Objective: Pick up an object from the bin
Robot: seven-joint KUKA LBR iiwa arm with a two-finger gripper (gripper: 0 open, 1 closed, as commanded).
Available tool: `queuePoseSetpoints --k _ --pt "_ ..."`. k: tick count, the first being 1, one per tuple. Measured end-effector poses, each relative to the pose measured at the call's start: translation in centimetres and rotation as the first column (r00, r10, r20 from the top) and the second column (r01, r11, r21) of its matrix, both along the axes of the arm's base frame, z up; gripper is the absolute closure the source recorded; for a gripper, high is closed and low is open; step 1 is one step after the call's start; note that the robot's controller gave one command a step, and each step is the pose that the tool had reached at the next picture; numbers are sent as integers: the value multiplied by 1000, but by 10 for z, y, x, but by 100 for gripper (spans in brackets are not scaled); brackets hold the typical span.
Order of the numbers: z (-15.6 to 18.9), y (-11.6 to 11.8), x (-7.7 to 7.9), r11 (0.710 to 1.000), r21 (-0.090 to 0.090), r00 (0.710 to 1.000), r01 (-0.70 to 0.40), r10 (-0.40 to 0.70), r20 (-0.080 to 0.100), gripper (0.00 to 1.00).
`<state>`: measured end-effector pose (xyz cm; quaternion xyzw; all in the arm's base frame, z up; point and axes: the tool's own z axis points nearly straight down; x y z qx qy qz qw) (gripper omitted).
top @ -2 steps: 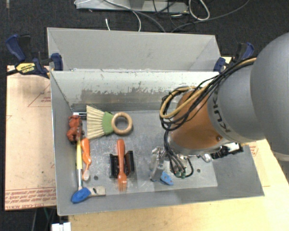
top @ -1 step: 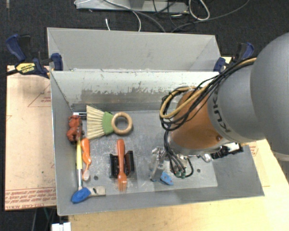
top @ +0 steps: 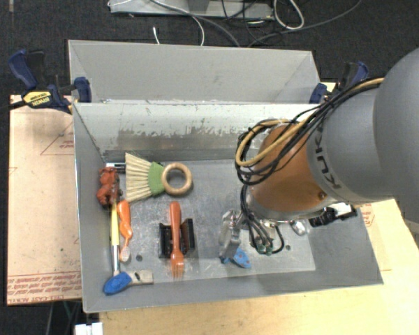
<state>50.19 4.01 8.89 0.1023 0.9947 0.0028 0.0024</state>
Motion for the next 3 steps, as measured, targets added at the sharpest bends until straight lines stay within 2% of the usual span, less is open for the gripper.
queuePoseSetpoints --k 1,2,3 --pt "9 0 1 1000 1 1000 -1 1 3 100" --pt "35 0 0 1000 1 1000 -2 2 -1 100" --pt "54 0 2 1000 1 1000 -2 2 5 100"
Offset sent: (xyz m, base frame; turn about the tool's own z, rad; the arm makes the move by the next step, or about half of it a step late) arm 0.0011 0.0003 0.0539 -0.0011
